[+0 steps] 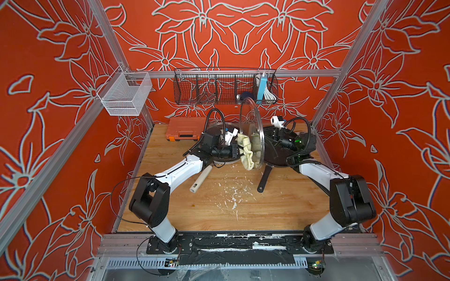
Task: Wipe the pot lid with a cloth
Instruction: Wipe the pot lid.
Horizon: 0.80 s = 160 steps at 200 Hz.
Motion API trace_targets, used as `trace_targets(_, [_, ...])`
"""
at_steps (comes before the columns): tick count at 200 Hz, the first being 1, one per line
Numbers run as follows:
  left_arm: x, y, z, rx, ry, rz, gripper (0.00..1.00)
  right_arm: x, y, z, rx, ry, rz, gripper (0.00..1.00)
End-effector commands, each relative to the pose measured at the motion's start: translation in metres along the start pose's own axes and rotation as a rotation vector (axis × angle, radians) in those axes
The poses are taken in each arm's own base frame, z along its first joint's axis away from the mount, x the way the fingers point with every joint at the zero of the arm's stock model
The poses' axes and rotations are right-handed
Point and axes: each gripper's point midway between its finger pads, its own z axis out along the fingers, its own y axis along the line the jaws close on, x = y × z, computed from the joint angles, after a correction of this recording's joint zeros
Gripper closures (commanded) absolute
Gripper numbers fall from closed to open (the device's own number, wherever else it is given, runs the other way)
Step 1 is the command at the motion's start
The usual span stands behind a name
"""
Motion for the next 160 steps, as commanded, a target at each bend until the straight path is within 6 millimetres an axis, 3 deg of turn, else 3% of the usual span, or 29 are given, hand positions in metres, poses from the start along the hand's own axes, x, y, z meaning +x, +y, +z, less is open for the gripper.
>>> trace_targets(1, [-0.029, 0.007, -0.005, 0.002, -0.061, 0.014, 1.00, 0.004, 0.070, 0.004, -0.144, -0.016, -0.195, 1.00])
trace_targets(38, [-0.065, 0.007, -0.002, 0.012, -0.096, 0.021, 1.00, 0.006, 0.073, 0.003, -0.152, -0.010, -0.198, 1.00])
trace_targets(78, [-0.101, -0.012, -0.002, 0.040, -0.129, 0.057, 1.00, 0.008, 0.072, 0.003, -0.147, -0.006, -0.196, 1.00])
trace_targets(118, [-0.125, -0.060, -0.018, 0.105, -0.171, 0.119, 1.00, 0.006, 0.063, 0.003, -0.135, -0.009, -0.184, 1.00])
trace_targets(160, [-0.122, -0.115, -0.039, 0.170, -0.199, 0.195, 1.00, 0.005, 0.059, 0.003, -0.129, -0.012, -0.180, 1.00])
